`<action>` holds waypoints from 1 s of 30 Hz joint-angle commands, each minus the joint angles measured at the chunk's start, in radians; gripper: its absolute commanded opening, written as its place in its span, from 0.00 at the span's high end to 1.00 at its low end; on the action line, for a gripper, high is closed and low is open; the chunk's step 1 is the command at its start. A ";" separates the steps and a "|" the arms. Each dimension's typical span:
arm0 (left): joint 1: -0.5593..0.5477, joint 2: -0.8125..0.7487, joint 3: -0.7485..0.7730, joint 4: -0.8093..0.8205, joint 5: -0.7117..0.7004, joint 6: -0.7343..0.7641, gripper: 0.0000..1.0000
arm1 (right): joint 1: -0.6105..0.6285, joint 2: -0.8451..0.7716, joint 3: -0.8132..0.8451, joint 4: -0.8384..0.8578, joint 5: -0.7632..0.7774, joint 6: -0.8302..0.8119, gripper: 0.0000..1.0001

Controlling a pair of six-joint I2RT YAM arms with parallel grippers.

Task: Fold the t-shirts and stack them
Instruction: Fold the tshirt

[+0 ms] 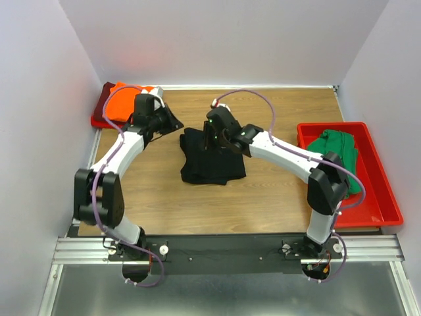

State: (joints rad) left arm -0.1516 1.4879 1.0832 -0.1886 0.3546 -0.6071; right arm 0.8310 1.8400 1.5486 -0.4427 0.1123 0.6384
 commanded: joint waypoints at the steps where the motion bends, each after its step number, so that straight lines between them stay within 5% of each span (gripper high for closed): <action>1: -0.028 0.144 0.115 0.015 0.101 0.032 0.88 | 0.023 0.042 -0.062 0.016 0.015 0.014 0.60; 7: -0.060 0.365 0.210 0.038 0.095 0.020 0.89 | 0.075 0.146 -0.004 0.022 0.013 0.001 0.61; 17: -0.019 0.479 0.156 0.067 0.012 0.007 0.91 | 0.160 0.350 0.119 0.019 -0.077 -0.034 0.57; 30: 0.001 0.540 0.139 0.060 0.033 0.009 0.91 | 0.149 0.164 0.055 0.016 0.006 -0.080 0.41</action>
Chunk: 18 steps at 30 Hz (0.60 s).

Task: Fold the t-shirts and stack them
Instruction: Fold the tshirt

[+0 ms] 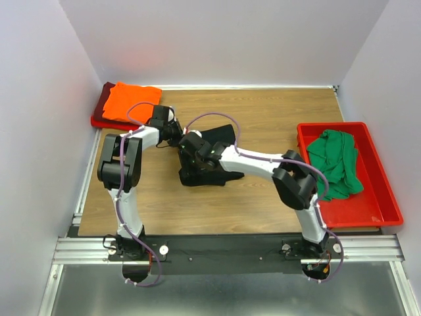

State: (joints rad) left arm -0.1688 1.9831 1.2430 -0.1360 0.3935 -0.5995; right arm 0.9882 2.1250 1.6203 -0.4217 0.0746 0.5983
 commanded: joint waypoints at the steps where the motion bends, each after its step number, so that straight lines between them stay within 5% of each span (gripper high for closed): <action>1: 0.018 0.045 -0.025 0.012 0.001 0.000 0.91 | -0.034 -0.146 -0.026 -0.006 0.056 -0.043 0.41; 5: 0.018 0.013 -0.022 0.044 0.025 0.004 0.85 | -0.152 -0.285 -0.132 -0.006 0.060 -0.054 0.39; 8: 0.018 -0.042 0.012 0.061 0.054 0.013 0.65 | -0.247 -0.321 -0.184 -0.006 0.068 -0.078 0.39; 10: 0.018 -0.073 0.033 0.046 0.048 0.026 0.61 | -0.293 -0.339 -0.224 -0.006 0.086 -0.098 0.39; 15: 0.015 -0.170 0.056 -0.020 0.015 0.058 0.61 | -0.316 -0.315 -0.255 -0.005 0.083 -0.138 0.38; 18: 0.000 -0.245 -0.028 -0.036 -0.004 0.046 0.74 | -0.316 -0.280 -0.270 -0.006 0.062 -0.144 0.38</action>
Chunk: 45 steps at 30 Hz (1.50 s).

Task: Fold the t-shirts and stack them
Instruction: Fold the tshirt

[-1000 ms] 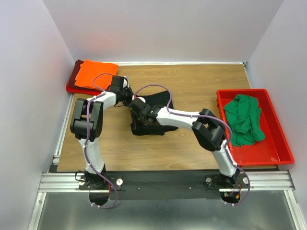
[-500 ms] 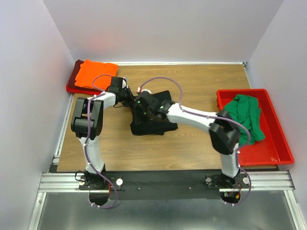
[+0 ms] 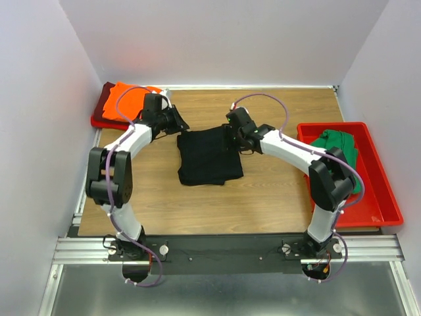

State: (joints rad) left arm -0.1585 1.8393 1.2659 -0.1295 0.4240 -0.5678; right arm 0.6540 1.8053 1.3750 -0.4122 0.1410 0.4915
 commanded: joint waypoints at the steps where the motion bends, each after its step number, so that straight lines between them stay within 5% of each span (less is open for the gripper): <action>1: -0.016 -0.121 -0.080 -0.042 -0.039 0.010 0.78 | 0.018 0.046 -0.033 -0.016 -0.001 -0.034 0.38; 7: -0.088 -0.229 -0.360 0.043 -0.094 -0.064 0.90 | 0.018 0.058 -0.116 -0.016 0.045 -0.044 0.38; 15: -0.107 -0.154 -0.467 0.123 -0.165 -0.133 1.00 | 0.097 0.074 -0.211 -0.017 0.057 -0.034 0.41; 24: -0.098 0.113 -0.019 -0.059 -0.364 -0.015 0.98 | 0.334 0.095 -0.125 -0.031 -0.136 0.018 0.42; 30: -0.098 0.178 0.283 -0.085 -0.206 0.051 0.62 | 0.283 0.003 -0.048 -0.042 -0.064 0.015 0.34; 34: -0.093 0.118 0.316 -0.084 -0.148 0.082 0.57 | 0.150 -0.086 -0.047 -0.039 -0.034 0.030 0.34; 42: -0.093 -0.118 -0.046 0.005 -0.088 -0.023 0.63 | -0.048 -0.009 0.001 -0.034 0.014 -0.059 0.35; 45: -0.102 -0.140 -0.151 0.082 -0.004 -0.058 0.66 | -0.048 -0.021 -0.010 -0.019 -0.046 -0.047 0.44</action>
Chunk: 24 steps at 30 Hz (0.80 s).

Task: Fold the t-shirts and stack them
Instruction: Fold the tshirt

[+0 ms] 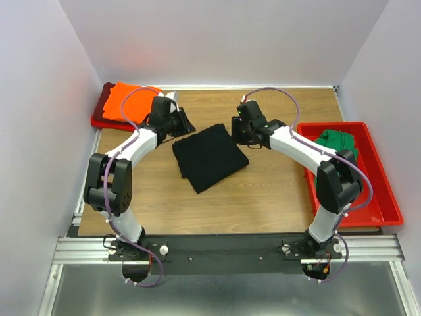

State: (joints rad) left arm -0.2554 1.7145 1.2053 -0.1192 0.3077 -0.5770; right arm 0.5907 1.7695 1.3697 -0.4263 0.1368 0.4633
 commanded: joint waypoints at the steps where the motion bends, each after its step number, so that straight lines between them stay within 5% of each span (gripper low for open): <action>1: -0.013 -0.006 -0.111 0.087 0.129 -0.049 0.67 | 0.017 -0.001 -0.014 -0.002 -0.090 -0.008 0.51; 10: -0.030 0.082 -0.153 0.110 0.127 -0.072 0.78 | 0.020 -0.018 -0.164 0.080 -0.266 0.035 0.76; 24: -0.028 0.178 -0.151 0.081 0.082 -0.034 0.81 | -0.057 0.088 -0.304 0.123 -0.158 0.063 0.83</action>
State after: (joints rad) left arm -0.2832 1.8702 1.0630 -0.0307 0.4091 -0.6353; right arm 0.5404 1.8080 1.0996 -0.3084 -0.0624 0.5240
